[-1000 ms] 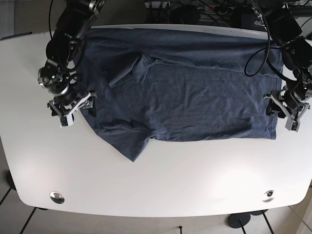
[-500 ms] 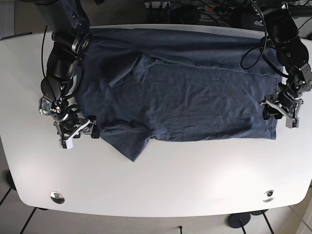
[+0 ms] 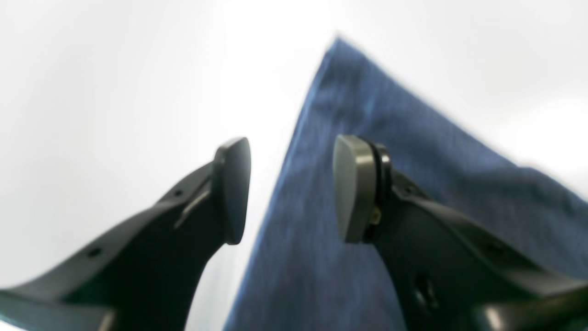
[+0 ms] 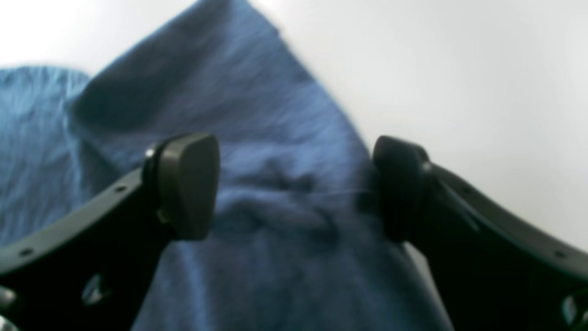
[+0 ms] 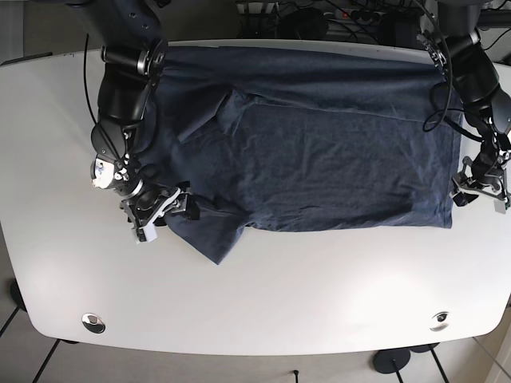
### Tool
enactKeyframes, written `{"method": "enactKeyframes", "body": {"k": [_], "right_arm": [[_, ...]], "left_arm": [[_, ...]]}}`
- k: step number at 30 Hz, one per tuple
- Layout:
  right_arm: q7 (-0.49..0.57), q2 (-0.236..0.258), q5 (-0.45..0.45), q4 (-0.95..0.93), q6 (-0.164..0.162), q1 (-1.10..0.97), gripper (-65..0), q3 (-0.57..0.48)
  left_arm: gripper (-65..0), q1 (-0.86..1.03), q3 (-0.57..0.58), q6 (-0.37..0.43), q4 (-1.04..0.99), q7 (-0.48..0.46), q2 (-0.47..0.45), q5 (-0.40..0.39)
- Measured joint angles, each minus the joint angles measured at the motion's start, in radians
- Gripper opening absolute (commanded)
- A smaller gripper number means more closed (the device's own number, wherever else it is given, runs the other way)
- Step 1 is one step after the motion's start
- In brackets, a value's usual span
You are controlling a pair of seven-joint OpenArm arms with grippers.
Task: Fold the T-shirt properly
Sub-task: 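Release the edge and grasp the shirt's middle with both grippers, then fold the lifted half over onto the other half with both grippers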
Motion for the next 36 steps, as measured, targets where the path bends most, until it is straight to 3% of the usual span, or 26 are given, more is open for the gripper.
{"method": "enactKeyframes", "body": {"k": [2,4,6,7,8,9,10,13,17,19,22,23,26,29,31,36], "right_arm": [[-0.001,-0.025,-0.001,0.050,0.000,-0.029,-15.1,0.000],[-0.019,-0.028,-0.002,0.056,0.000,-0.028,-20.8,0.000],[-0.022,-0.029,-0.005,0.057,-0.007,-0.028,-33.6,0.000],[-0.025,-0.028,-0.005,0.054,-0.007,-0.029,-44.2,0.000],[-0.028,-0.028,-0.005,0.054,-0.007,-0.029,-50.4,0.000],[-0.034,-0.026,-0.007,0.053,-0.007,-0.029,-58.5,0.000],[-0.042,-0.026,-0.009,0.053,-0.007,-0.029,-61.8,-0.001],[-0.040,-0.032,-0.008,0.051,-0.007,-0.029,-62.5,-0.003],[-0.040,-0.031,-0.008,0.052,-0.006,-0.032,-62.5,-0.002],[-0.040,-0.032,-0.008,0.054,-0.007,-0.032,-62.5,-0.002],[-0.040,-0.031,-0.007,0.055,-0.007,-0.034,-62.8,-0.002],[-0.040,-0.031,-0.007,0.055,-0.006,-0.034,-62.8,-0.002],[-0.040,-0.031,-0.008,0.055,-0.006,-0.034,-62.9,-0.004],[-0.056,-0.034,-0.014,0.078,-0.006,-0.035,-62.9,-0.003],[-0.080,-0.037,-0.032,0.120,-0.007,-0.040,-62.9,-0.004],[-0.162,-0.035,-0.038,0.296,-0.006,-0.048,-62.9,-0.003]], "left_arm": [[-36.9,-0.042,0.039,0.001,-0.072,-0.055,-0.021,0.072],[-36.9,-0.109,0.114,0.001,-0.175,-0.122,-0.025,0.145],[-36.9,-0.164,0.149,-0.008,-0.266,-0.184,-0.013,0.159],[-36.8,-0.200,0.157,-0.014,-0.335,-0.232,-0.009,0.164],[-35.8,-0.221,0.163,-0.014,-0.380,-0.260,-0.011,0.167],[-30.3,-0.249,0.203,-0.006,-0.436,-0.291,-0.018,0.168],[-25.7,-0.267,0.229,-0.006,-0.459,-0.299,-0.023,0.168],[-20.0,-0.293,0.256,-0.003,-0.478,-0.293,-0.017,0.166],[-26.3,-0.290,0.256,-0.007,-0.483,-0.304,-0.018,0.166],[-36.9,-0.287,0.258,-0.007,-0.484,-0.304,-0.017,0.166],[-61.9,-0.267,0.290,-0.004,-0.479,-0.320,-0.017,0.160],[-65.0,-0.260,0.296,-0.005,-0.478,-0.332,-0.018,0.155],[-65.0,-0.257,0.302,-0.019,-0.472,-0.329,-0.019,0.150],[-65.0,-0.222,0.301,-0.121,-0.380,-0.315,-0.012,0.165],[-65.0,-0.201,0.301,-0.129,-0.298,-0.297,-0.008,0.163],[-65.0,-0.119,0.266,-0.132,-0.020,-0.126,-0.014,0.012]]}}
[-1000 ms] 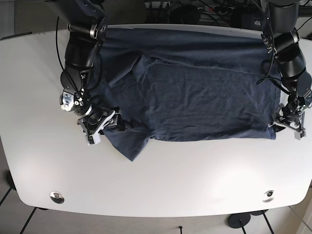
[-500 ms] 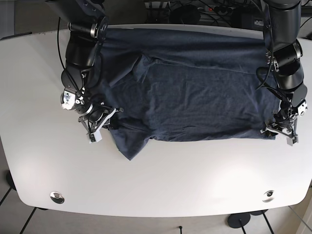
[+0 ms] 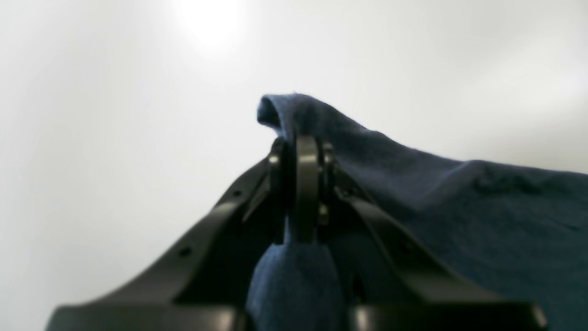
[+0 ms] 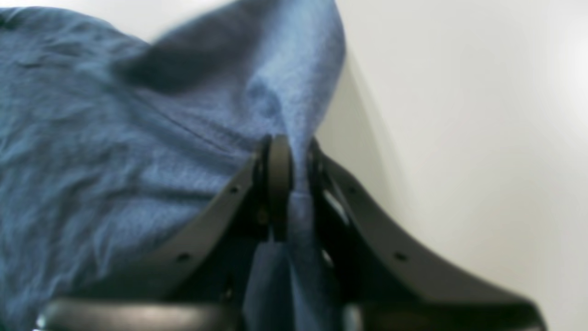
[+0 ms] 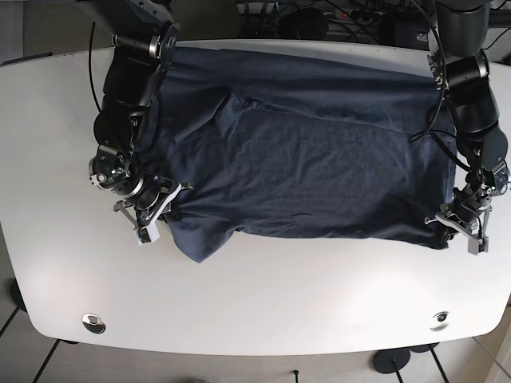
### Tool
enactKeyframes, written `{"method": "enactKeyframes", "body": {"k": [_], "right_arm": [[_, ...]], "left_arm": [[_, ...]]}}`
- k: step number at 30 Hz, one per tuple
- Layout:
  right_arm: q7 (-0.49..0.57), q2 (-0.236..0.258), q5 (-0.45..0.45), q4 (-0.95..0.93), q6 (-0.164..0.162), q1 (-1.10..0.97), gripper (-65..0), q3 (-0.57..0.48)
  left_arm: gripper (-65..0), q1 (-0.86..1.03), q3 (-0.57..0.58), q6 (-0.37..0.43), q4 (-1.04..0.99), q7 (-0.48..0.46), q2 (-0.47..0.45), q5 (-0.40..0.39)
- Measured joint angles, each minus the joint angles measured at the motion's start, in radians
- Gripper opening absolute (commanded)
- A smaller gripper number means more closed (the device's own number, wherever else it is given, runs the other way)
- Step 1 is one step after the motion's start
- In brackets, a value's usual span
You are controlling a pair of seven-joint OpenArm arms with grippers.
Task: Fold the T-shirt properly
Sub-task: 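Fold the lifted half over onto the other half with both grippers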
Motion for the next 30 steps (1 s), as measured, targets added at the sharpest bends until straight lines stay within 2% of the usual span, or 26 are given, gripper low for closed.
{"method": "enactKeyframes", "body": {"k": [4,9,12,17,21,25,27,29,30], "right_arm": [[-0.103,0.000,0.007,0.225,0.008,-0.059,-62.9,0.000],[-0.182,-0.002,0.007,0.445,0.015,-0.169,-62.9,0.000],[-0.206,-0.005,0.011,0.558,0.018,-0.255,-62.9,0.000],[-0.208,-0.010,0.011,0.651,0.018,-0.400,-62.9,0.000],[-0.206,-0.070,0.018,0.669,0.019,-0.471,-62.8,0.086],[-0.207,-0.076,0.111,0.669,0.018,-0.537,-62.1,0.111],[-0.208,-0.075,0.126,0.669,0.018,-0.562,-56.9,0.110],[-0.207,-0.074,0.130,0.669,0.018,-0.577,-43.3,0.111],[-0.207,-0.074,0.131,0.670,0.017,-0.584,-34.4,0.111]], "left_arm": [[-65.0,0.153,-0.082,-0.003,0.280,0.156,0.003,-0.080],[-65.0,0.294,-0.137,-0.003,0.460,0.216,0.003,-0.216],[-65.0,0.409,-0.172,-0.003,0.546,0.235,0.006,-0.263],[-65.0,0.505,-0.203,-0.004,0.573,0.232,0.006,-0.278],[-65.0,0.562,-0.232,-0.005,0.571,0.231,0.004,-0.274],[-65.0,0.606,-0.238,-0.008,0.572,0.232,0.005,-0.274],[-65.0,0.618,-0.237,-0.008,0.572,0.231,0.004,-0.274],[-63.5,0.628,-0.223,-0.006,0.572,0.231,-0.001,-0.273],[-57.8,0.629,-0.205,0.000,0.572,0.232,-0.004,-0.267]]}}
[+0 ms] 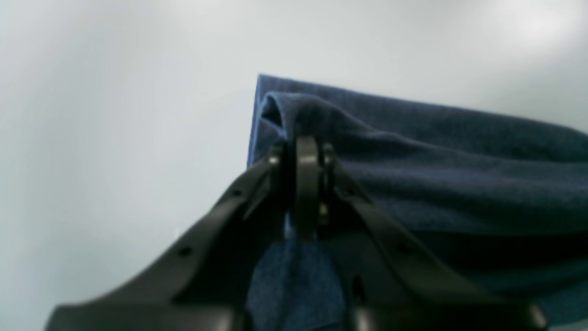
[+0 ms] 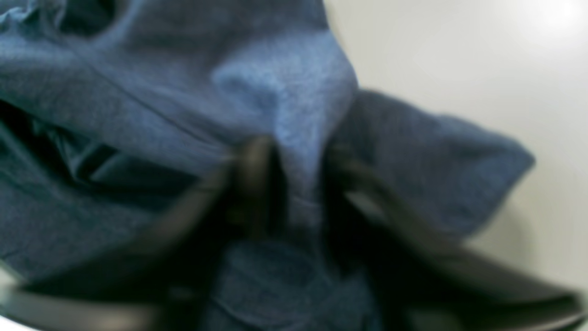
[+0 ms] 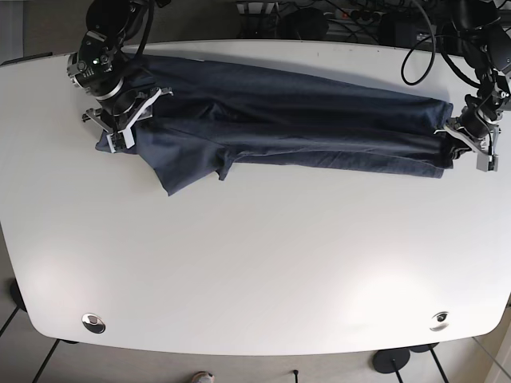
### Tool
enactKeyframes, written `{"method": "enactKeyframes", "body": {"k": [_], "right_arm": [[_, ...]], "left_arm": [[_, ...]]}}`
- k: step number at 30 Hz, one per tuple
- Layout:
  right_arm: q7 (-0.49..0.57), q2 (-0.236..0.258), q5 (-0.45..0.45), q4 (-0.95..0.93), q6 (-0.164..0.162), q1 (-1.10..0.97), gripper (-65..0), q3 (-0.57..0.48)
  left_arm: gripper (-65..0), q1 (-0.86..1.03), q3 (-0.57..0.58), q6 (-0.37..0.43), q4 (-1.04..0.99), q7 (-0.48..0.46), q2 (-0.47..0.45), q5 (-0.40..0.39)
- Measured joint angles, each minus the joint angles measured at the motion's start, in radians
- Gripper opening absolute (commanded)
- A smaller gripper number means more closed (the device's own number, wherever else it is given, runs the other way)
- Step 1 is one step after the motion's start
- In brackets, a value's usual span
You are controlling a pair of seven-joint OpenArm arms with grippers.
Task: Fold the T-shirt properly
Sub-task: 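Fold the lifted half over onto the other half with both grippers, then regrasp the folded strip ends with both grippers and pull it straight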
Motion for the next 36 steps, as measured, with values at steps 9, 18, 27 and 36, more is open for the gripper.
{"method": "enactKeyframes", "body": {"k": [9,18,27,36], "right_arm": [[-0.012,0.016,0.158,0.049,0.001,0.050,-8.7,-0.009],[-0.008,0.017,0.048,-0.319,-0.006,0.336,-8.7,-0.011],[0.003,0.003,0.040,-0.473,-0.007,0.363,-32.7,-0.008],[-0.121,-0.041,0.044,-0.126,-0.007,0.287,-61.7,-0.004]], "left_arm": [[-39.3,-0.004,0.016,0.003,0.108,-0.001,0.001,-0.002],[-39.3,-0.031,0.120,-0.003,0.123,-0.002,0.028,-0.006],[-39.4,-0.034,0.139,0.004,-0.073,-0.005,0.023,0.003],[-39.4,-0.049,0.137,-0.019,-0.189,-0.070,0.017,-0.045]]}}
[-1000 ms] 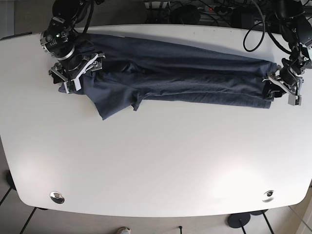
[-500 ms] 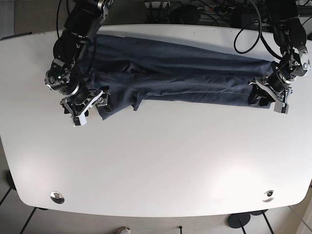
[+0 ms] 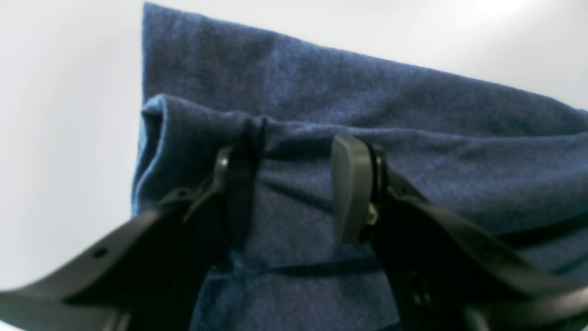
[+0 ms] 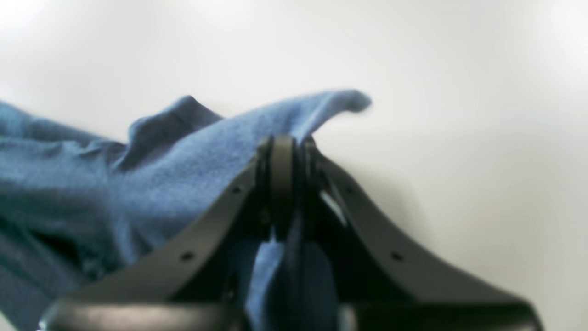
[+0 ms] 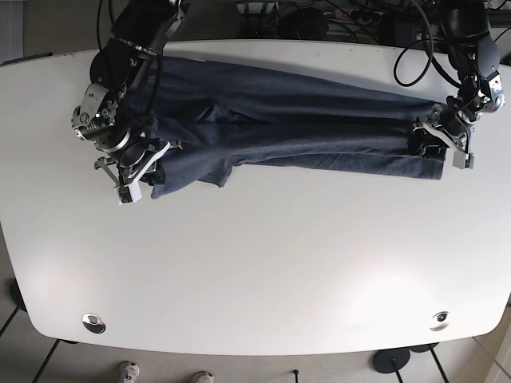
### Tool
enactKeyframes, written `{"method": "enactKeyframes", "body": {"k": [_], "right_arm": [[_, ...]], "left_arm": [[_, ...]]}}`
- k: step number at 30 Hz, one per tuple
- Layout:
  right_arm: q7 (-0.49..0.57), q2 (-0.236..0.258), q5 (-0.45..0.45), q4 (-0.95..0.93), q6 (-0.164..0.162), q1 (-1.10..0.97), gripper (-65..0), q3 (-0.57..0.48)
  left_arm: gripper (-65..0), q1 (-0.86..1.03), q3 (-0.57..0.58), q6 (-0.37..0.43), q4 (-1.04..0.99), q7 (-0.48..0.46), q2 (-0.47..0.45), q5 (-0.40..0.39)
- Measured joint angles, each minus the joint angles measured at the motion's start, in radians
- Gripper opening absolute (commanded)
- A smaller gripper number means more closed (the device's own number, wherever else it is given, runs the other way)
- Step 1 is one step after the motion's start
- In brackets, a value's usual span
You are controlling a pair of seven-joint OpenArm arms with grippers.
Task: Fold the T-shirt properly
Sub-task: 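Regrasp the folded strip ends with both grippers and pull it straight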
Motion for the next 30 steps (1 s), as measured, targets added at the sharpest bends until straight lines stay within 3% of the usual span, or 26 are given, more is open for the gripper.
{"method": "enactKeyframes", "body": {"k": [4,10,13,18,21,22,25,28,30], "right_arm": [[-0.067,-0.026,0.009,0.193,0.005,-0.096,-61.7,0.005],[-0.079,-0.028,0.029,0.209,0.005,-0.246,-63.1,0.009],[-0.074,-0.034,0.146,0.209,0.008,-0.305,-62.9,0.099],[-0.074,-0.029,0.174,0.209,0.007,-0.348,-61.2,0.239],[-0.074,-0.023,0.171,0.209,0.004,-0.358,-46.1,0.281],[-0.074,-0.023,0.187,0.213,0.005,-0.369,-34.4,0.294],[-0.070,-0.006,0.328,0.223,0.005,-0.393,-16.6,0.310],[-0.055,0.047,0.437,0.224,-0.003,-0.411,-13.6,0.224],[-0.056,0.063,0.453,0.224,-0.003,-0.412,-13.6,0.111]], "left_arm": [[-39.4,-0.003,0.000,-0.012,0.005,-0.011,0.001,0.068],[-39.4,-0.004,-0.011,-0.013,0.007,-0.029,0.023,0.120],[-39.4,-0.004,-0.011,-0.013,0.007,-0.029,0.023,0.121],[-39.4,-0.004,-0.011,-0.014,0.008,-0.029,0.022,0.124],[-39.4,-0.004,-0.010,-0.011,0.009,-0.029,0.022,0.125],[-39.4,-0.004,-0.010,-0.010,0.022,-0.024,0.022,0.126],[-39.4,0.009,-0.006,0.006,0.119,0.053,0.024,0.177],[-39.4,0.031,-0.005,0.015,0.239,0.070,0.035,0.188],[-39.4,0.040,-0.005,0.012,0.330,0.064,0.036,0.181]]}}
